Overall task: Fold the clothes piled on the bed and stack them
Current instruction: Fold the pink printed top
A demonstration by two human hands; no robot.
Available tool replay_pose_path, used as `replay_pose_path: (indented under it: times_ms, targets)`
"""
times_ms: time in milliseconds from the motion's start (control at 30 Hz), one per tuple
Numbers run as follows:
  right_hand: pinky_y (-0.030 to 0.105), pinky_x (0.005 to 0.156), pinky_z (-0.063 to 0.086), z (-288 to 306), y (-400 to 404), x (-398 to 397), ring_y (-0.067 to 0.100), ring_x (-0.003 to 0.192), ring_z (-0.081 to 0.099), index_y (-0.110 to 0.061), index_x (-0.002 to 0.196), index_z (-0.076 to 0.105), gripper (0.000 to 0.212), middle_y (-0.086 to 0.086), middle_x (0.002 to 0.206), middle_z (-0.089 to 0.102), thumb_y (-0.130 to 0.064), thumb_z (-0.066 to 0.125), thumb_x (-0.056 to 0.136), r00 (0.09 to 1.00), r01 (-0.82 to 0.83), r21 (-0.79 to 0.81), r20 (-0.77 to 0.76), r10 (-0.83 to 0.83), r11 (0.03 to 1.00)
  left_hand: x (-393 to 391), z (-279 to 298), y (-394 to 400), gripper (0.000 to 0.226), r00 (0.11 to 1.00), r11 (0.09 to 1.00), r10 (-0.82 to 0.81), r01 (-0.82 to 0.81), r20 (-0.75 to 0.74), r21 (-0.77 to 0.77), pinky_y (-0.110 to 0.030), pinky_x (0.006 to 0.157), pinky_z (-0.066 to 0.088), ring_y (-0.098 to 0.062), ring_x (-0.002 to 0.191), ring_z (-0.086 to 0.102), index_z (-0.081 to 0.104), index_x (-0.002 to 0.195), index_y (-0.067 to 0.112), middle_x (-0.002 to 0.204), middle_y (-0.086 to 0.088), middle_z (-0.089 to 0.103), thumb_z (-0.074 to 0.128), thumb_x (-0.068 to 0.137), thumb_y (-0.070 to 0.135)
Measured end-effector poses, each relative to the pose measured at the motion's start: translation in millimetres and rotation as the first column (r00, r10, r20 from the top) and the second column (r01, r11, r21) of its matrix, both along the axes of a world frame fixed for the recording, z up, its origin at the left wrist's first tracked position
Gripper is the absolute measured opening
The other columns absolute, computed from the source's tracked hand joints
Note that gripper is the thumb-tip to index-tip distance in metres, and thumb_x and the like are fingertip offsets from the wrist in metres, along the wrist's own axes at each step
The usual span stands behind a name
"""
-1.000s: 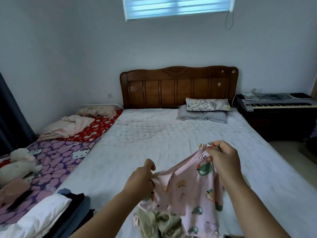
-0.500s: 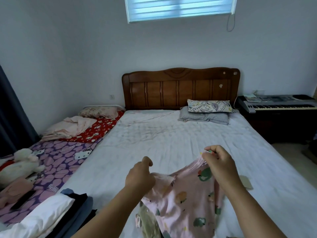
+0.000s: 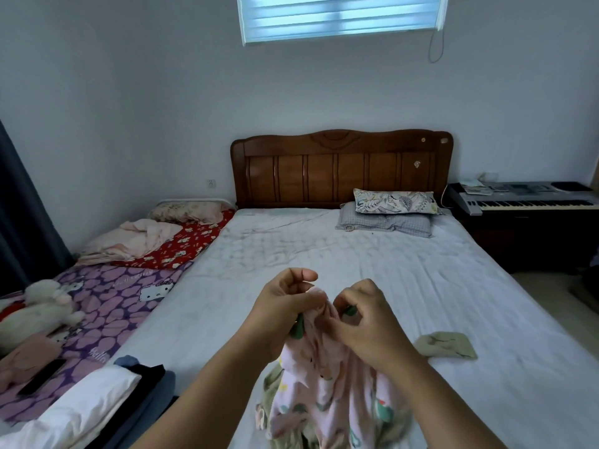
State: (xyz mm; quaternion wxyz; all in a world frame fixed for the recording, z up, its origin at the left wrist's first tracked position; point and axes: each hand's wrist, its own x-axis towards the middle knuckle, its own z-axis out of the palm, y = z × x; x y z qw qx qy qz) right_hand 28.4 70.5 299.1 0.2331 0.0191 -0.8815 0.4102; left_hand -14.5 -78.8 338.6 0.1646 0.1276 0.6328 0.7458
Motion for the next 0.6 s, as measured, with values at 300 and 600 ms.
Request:
replay_pose_path:
  times_ms: [300, 600]
  targets:
    - [0.030, 0.052, 0.038, -1, -23, 0, 0.008, 0.056, 0.055, -0.021, 0.052, 0.057, 0.024, -0.003, 0.059, 0.057, -0.030, 0.052, 0.074, 0.992, -0.110, -0.046, 0.053, 0.112, 0.993, 19, 6, 6, 0.018, 0.921, 0.981, 0.033, -0.104, -0.388, -0.162, -0.024, 0.065, 0.053, -0.020, 0.069, 0.063, 0.068, 0.102, 0.014, 0.082, -0.008, 0.072, 0.065, 0.087, 0.005]
    - [0.027, 0.062, 0.041, -1, -20, 4, 0.006, 0.066, 0.050, -0.036, 0.066, 0.048, 0.026, -0.011, 0.069, 0.052, -0.056, 0.066, 0.062, 0.995, -0.072, -0.048, -0.072, 0.069, 0.996, 5, 0, -6, 0.015, 0.904, 0.925, 0.296, -0.352, -0.309, -0.144, -0.022, 0.051, 0.046, -0.014, 0.058, 0.057, 0.068, 0.088, 0.014, 0.072, -0.004, 0.067, 0.065, 0.085, 0.000]
